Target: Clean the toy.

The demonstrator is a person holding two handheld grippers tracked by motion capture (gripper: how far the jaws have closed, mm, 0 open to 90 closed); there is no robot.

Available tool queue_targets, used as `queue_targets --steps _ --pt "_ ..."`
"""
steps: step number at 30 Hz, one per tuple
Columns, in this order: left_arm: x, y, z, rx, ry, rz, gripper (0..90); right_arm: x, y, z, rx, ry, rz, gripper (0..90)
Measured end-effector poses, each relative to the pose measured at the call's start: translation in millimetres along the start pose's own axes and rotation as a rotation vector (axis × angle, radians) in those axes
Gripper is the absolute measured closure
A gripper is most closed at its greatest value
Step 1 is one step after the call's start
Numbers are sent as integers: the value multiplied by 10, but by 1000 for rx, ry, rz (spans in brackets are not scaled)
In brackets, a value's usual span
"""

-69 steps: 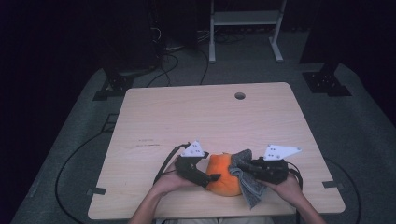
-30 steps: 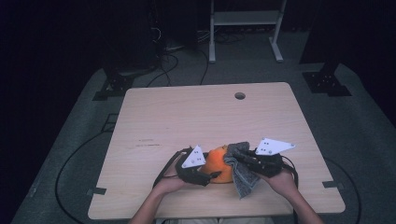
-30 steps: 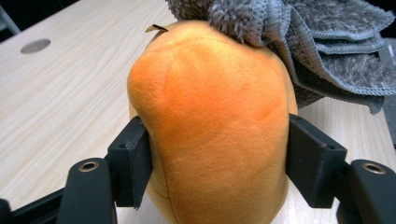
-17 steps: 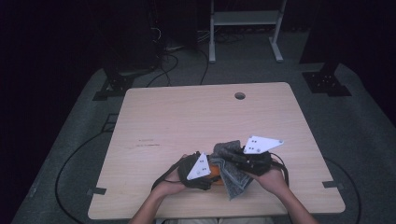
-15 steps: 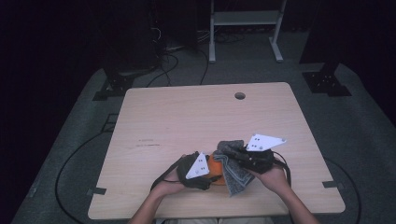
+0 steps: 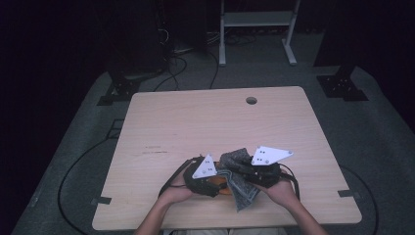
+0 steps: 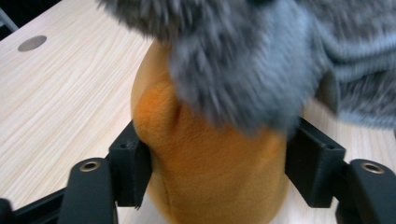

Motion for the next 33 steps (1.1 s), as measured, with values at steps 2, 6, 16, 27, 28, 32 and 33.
queue_targets --steps 2,6,16,27,28,32,33 --pt "-34 -48 4 -2 -4 20 340 104 -64 9 -12 -27 -28 801" --pt "-70 -27 9 3 -46 63 245 230 -192 48 -9 -39 -99 801" --pt "-72 -50 74 19 -56 50 285 75 -135 -7 21 -18 -36 801" --pt "-161 -135 78 11 -72 95 279 272 -536 112 5 -56 -174 801" --pt "-164 -131 74 13 -71 104 277 233 -519 123 12 -49 -163 801" --pt "-175 -128 54 21 -72 132 275 19 -370 83 45 19 -86 801" --pt "-177 -133 60 19 -72 126 275 -27 -340 65 47 33 -68 801"
Point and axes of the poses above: each handheld gripper's, and its own axes: z roughly backward along the jaws, y roughly out of its top, x roughly to its right, the point moved 3 cm from there along -z, roughly forward along the jaws, and after that the axes turned 15 degrees about -x, right-handed, at the moved point
